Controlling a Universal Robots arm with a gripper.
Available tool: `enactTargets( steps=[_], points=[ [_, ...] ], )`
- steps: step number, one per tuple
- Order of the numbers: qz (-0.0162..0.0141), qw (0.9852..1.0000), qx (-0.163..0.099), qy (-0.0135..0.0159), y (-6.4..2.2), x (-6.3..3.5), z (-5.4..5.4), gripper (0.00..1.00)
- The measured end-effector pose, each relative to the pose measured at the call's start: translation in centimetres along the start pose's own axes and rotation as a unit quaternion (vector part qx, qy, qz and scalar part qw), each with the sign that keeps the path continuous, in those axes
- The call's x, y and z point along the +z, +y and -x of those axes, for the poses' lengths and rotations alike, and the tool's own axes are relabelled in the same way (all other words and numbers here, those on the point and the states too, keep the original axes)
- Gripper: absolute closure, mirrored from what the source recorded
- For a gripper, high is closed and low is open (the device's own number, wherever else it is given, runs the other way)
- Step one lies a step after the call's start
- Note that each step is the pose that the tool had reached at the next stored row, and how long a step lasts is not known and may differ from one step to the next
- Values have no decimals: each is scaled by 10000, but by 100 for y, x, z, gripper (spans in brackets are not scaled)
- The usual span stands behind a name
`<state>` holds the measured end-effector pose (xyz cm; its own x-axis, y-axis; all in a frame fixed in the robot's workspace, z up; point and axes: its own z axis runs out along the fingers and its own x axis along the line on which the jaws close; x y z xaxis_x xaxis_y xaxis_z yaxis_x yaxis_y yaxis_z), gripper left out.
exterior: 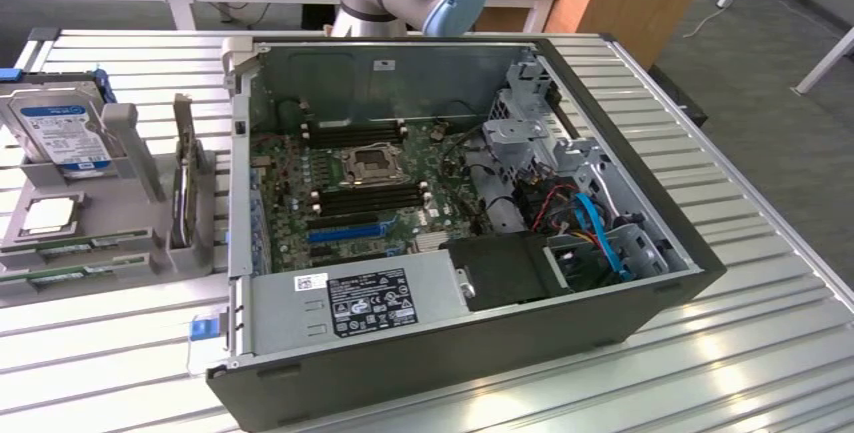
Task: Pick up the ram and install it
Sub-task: 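Pick up the ram and move it above insertion slot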
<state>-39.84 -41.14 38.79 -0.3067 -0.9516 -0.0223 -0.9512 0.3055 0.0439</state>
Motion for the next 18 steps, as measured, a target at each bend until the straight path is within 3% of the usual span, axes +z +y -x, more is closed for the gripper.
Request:
enactTargets(
  steps=[9, 18],
  points=[
    [6, 9995, -302, 13, 0, 0, 0, 90],
    [7, 9995, -313, 14, 0, 0, 0, 90]
  ],
)
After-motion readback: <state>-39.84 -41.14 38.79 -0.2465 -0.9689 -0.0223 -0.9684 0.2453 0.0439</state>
